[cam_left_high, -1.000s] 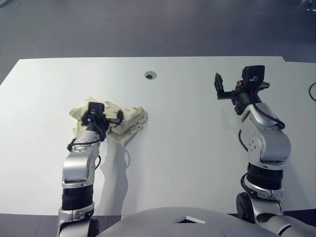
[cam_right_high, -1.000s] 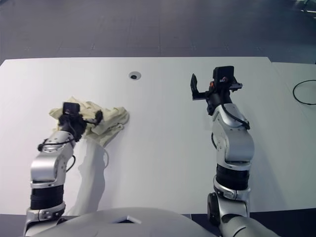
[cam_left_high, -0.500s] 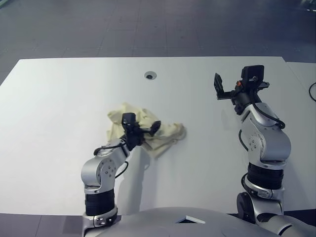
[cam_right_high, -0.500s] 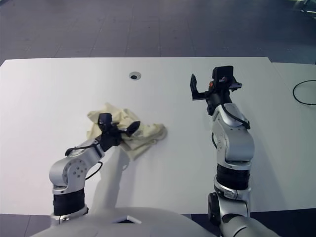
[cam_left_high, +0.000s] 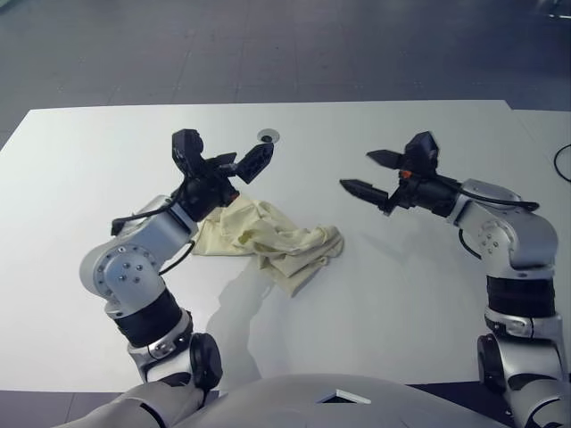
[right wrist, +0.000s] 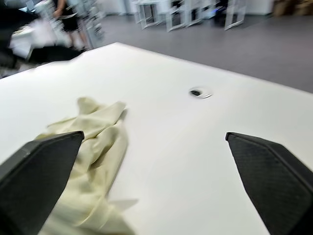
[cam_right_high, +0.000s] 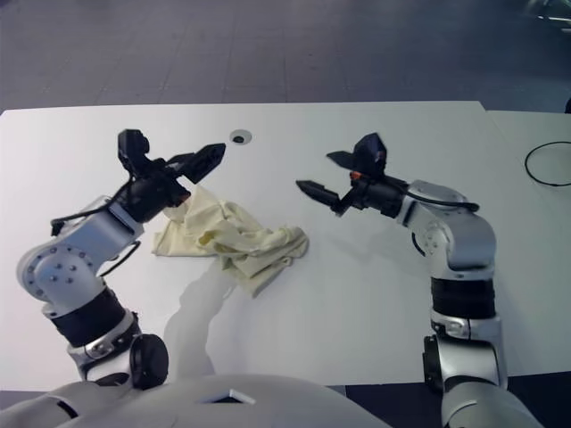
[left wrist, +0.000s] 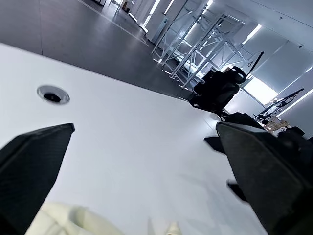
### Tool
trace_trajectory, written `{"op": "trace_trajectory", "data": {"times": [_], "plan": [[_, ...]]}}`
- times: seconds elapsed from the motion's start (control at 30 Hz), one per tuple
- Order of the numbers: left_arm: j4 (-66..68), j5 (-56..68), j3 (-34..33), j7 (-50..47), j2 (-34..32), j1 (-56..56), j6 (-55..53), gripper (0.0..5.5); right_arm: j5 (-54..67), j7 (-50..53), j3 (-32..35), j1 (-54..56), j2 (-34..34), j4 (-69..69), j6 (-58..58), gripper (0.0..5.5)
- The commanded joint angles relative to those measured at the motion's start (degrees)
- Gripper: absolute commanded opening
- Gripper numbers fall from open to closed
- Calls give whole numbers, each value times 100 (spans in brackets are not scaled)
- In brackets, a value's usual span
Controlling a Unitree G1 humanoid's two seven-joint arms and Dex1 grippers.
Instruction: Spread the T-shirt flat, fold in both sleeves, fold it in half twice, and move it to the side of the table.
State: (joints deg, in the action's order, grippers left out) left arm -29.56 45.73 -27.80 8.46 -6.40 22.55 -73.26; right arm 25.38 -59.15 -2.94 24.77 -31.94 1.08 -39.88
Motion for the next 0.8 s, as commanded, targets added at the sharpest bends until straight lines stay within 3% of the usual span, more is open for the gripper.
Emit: {"op": "trace_trajectory", "data": {"times": [0.03,0.2,0.53,0.8], "plan": [[177,-108,174,51,-502,54,110,538,-273,-1058,-829,507,-201,-749,274,540],[152,-443,617,-42,-890,-74,319,538,-601,-1713,-1335,931,-158,-1477,599,540],[112,-508,828,-173,-861,-100,505,538,-1091,-2458,-1890,1368,29,-2417,1007,540],[105,-422,837,-330,-730,-50,463,540,-1422,-2753,-2044,1642,228,-3021,1350,424]]}}
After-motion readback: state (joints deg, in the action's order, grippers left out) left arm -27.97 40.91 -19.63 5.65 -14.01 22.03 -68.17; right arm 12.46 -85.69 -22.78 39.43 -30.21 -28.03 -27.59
